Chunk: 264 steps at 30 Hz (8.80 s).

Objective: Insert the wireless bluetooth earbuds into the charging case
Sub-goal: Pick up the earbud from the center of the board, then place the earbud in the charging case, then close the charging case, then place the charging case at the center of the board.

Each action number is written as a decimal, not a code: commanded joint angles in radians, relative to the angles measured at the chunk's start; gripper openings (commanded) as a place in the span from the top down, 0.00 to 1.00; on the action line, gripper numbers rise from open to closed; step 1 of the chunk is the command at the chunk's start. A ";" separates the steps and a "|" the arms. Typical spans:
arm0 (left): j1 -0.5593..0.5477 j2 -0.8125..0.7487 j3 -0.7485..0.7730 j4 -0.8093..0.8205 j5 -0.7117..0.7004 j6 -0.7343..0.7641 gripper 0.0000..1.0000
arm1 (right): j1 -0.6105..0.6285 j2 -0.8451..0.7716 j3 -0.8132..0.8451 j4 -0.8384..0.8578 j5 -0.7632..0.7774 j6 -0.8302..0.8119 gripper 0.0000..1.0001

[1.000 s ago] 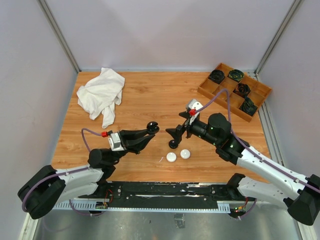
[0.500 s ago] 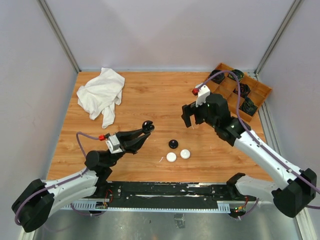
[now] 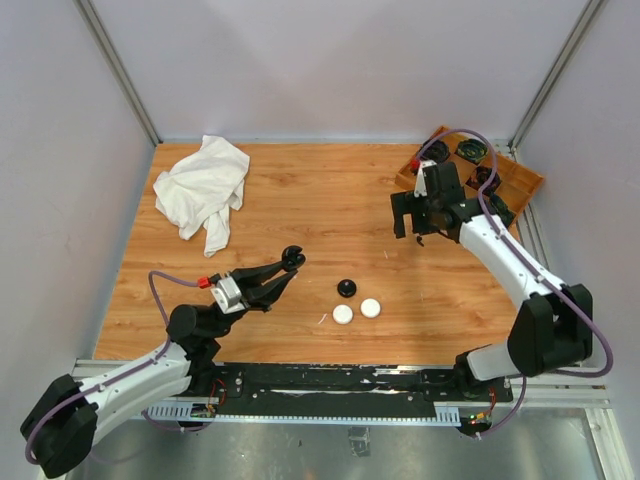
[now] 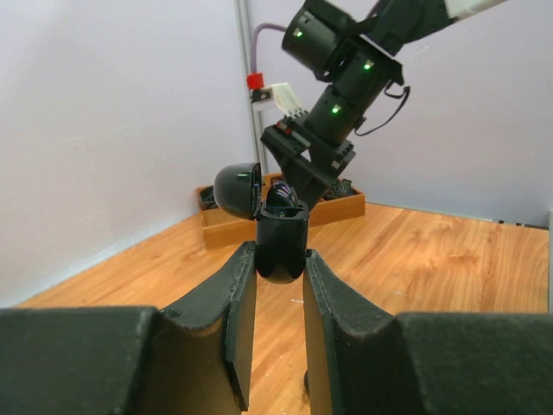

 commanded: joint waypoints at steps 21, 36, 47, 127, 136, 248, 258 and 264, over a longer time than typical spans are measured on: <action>0.007 -0.063 -0.017 -0.073 0.041 0.036 1.00 | -0.163 0.516 0.306 -0.200 -0.001 -0.078 0.52; 0.007 -0.015 -0.015 -0.061 0.043 0.048 1.00 | -0.168 0.652 0.386 -0.217 -0.031 -0.118 0.66; 0.007 0.000 -0.015 -0.051 0.048 0.048 1.00 | -0.169 0.687 0.382 -0.272 -0.046 -0.123 0.75; 0.007 0.247 0.096 0.289 0.066 -0.024 1.00 | 0.571 -0.290 -0.213 0.907 -0.551 0.151 0.80; 0.007 0.263 0.105 0.310 0.097 -0.046 1.00 | 0.590 -0.265 -0.216 0.922 -0.517 0.148 0.80; 0.007 0.416 0.245 -0.472 -0.002 -0.576 1.00 | 0.517 -0.332 -0.176 0.239 0.012 -0.085 0.01; 0.007 0.606 0.256 -0.518 -0.034 -0.723 1.00 | 0.508 -0.378 -0.294 0.244 0.162 -0.037 0.01; 0.007 0.809 0.325 -0.519 0.003 -0.788 0.99 | 0.495 -0.437 -0.357 0.259 0.313 -0.024 0.01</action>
